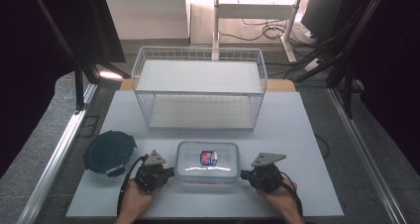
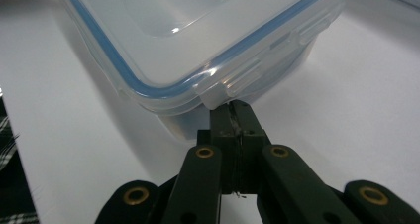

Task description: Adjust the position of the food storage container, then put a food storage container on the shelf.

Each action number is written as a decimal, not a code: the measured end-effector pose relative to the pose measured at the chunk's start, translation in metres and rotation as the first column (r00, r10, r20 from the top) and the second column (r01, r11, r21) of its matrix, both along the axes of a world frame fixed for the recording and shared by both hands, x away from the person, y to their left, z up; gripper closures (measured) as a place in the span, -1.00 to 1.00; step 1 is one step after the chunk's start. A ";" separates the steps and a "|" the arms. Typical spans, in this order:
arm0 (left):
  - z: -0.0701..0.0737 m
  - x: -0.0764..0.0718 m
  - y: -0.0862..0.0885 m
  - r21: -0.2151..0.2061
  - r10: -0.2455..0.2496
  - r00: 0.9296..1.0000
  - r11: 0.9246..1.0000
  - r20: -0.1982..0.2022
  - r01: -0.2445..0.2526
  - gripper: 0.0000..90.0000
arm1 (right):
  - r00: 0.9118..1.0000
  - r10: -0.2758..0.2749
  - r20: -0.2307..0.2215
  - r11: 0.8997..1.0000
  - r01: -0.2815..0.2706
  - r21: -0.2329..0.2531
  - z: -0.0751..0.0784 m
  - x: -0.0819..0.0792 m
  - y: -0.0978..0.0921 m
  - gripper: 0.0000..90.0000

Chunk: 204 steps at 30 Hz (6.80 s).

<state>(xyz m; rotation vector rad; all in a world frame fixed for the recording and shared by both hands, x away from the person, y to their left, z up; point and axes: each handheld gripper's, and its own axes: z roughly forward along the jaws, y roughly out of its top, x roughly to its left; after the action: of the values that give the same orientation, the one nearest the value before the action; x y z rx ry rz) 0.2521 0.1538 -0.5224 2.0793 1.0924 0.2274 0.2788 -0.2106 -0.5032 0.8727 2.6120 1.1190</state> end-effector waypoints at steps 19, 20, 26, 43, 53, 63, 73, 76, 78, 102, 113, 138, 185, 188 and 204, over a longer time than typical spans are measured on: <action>-0.007 -0.013 0.020 0.055 -0.092 0.994 0.995 0.057 0.088 -0.86 | 0.991 -0.095 0.093 0.995 0.094 0.024 -0.001 -0.001 -0.029 -0.80; -0.008 -0.012 0.020 0.052 -0.094 0.994 0.995 0.056 0.091 -0.87 | 0.991 -0.098 0.088 0.995 0.096 0.028 -0.001 -0.001 -0.029 -0.82; -0.007 -0.013 0.021 -0.008 -0.095 0.992 0.995 0.087 0.096 -0.94 | 0.991 -0.109 0.078 0.993 0.104 0.060 -0.001 -0.001 -0.034 -0.90; 0.032 0.016 0.015 -0.077 -0.097 0.992 0.992 0.079 0.103 -0.90 | 0.991 -0.088 0.097 0.994 0.081 0.079 0.021 -0.003 -0.011 -0.96; 0.035 0.051 -0.008 -0.111 -0.162 0.987 0.981 0.001 0.162 -0.91 | 0.997 -0.046 -0.056 0.999 0.048 0.026 0.028 0.025 0.016 -0.97; 0.010 0.058 -0.002 -0.222 -0.196 0.969 0.962 -0.149 0.161 -0.97 | 0.965 -0.067 -0.255 0.984 0.105 0.140 0.011 0.045 0.017 -0.90; 0.006 0.051 0.009 -0.319 -0.223 0.948 0.937 -0.228 0.143 -0.65 | 0.907 -0.028 -0.420 0.966 0.133 0.223 0.001 0.052 0.015 -0.65; 0.009 0.045 0.015 -0.331 -0.230 0.949 0.932 -0.216 0.151 -0.44 | 0.914 -0.028 -0.405 0.966 0.129 0.226 0.006 0.046 0.011 -0.47; 0.014 0.040 0.019 -0.335 -0.217 0.956 0.932 -0.199 0.142 -0.17 | 0.914 -0.031 -0.404 0.954 0.148 0.260 0.009 0.042 0.004 -0.24; 0.035 0.019 0.023 -0.360 -0.118 0.992 0.928 -0.042 0.095 0.19 | 0.977 -0.093 -0.191 0.925 0.155 0.347 0.036 0.015 -0.003 0.13; 0.061 0.023 0.025 -0.348 -0.112 0.993 0.930 0.034 0.117 0.19 | 0.989 -0.084 -0.124 0.924 0.124 0.362 0.061 0.019 -0.002 0.14; 0.121 0.052 0.036 -0.376 -0.086 0.992 0.920 0.088 0.113 0.19 | 0.996 -0.071 -0.057 0.910 0.088 0.406 0.122 0.051 0.005 0.15; 0.214 0.157 0.070 -0.496 -0.010 0.998 0.868 0.063 0.040 0.19 | 0.994 -0.102 -0.039 0.879 0.109 0.463 0.218 0.148 0.035 0.17; 0.214 0.164 0.071 -0.503 -0.007 0.998 0.864 0.056 0.034 0.19 | 0.993 -0.107 -0.046 0.877 0.116 0.467 0.219 0.156 0.036 0.17; 0.206 0.187 0.068 -0.477 0.026 1.000 0.879 0.009 -0.019 0.17 | 0.985 -0.130 -0.113 0.889 0.166 0.427 0.207 0.188 0.042 0.11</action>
<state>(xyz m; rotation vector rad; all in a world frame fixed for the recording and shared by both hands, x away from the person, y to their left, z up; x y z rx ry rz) 0.4395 0.2216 -0.3167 1.6188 1.0398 -0.0192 0.4673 -0.1690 -0.2961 1.2022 2.3340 1.6901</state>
